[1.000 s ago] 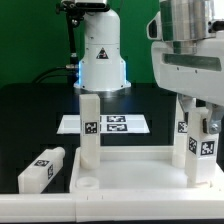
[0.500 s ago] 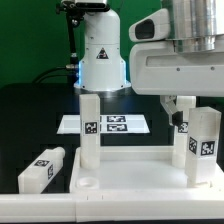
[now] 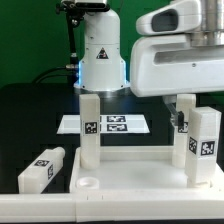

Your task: Assemble desk

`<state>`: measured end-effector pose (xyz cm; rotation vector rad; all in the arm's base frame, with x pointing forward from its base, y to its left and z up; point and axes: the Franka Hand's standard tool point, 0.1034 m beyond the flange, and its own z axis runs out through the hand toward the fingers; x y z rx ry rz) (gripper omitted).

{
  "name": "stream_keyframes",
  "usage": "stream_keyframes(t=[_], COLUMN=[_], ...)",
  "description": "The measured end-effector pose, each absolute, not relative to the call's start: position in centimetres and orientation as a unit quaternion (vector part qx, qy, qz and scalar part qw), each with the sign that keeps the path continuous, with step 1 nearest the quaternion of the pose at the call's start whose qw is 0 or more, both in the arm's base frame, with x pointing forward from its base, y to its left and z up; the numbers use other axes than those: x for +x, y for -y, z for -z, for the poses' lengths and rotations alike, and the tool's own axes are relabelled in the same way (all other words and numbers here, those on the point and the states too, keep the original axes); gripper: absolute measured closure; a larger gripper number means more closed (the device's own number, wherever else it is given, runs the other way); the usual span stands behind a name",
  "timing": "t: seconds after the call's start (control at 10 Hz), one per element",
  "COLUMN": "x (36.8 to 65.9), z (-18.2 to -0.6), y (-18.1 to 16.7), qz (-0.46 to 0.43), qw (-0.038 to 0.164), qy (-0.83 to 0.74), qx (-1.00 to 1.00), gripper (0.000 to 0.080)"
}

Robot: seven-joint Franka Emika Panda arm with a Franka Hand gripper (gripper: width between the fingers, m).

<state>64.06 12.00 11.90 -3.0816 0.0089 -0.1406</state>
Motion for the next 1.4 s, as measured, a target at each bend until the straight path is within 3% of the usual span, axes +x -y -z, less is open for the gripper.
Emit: stream_keyframes(t=[0.2,0.3,0.4,0.5,0.9,1.0,1.1,1.4], x=[64.09,64.08,64.07,64.08,63.78,63.87,63.88,63.84], z=[-11.83,-11.81,-11.79,-11.75,-11.61,-11.55,-11.51,-11.52], y=[-11.65,-11.70,-11.70,-11.40,-11.41,-11.34,-10.99,-11.12], qz=[0.044,0.044,0.042,0.041,0.028,0.023,0.019,0.020], qw=[0.029,0.030,0.032,0.032,0.036,0.046,0.055,0.053], qy=[-0.031,-0.048,-0.084,-0.143,-0.460,-0.551,-0.594,-0.589], qx=[-0.998,-0.997,-0.995,-0.988,-0.887,-0.833,-0.802,-0.806], gripper=[0.0180,0.0360,0.0360,0.0510,0.0511,0.0511,0.0511,0.0511])
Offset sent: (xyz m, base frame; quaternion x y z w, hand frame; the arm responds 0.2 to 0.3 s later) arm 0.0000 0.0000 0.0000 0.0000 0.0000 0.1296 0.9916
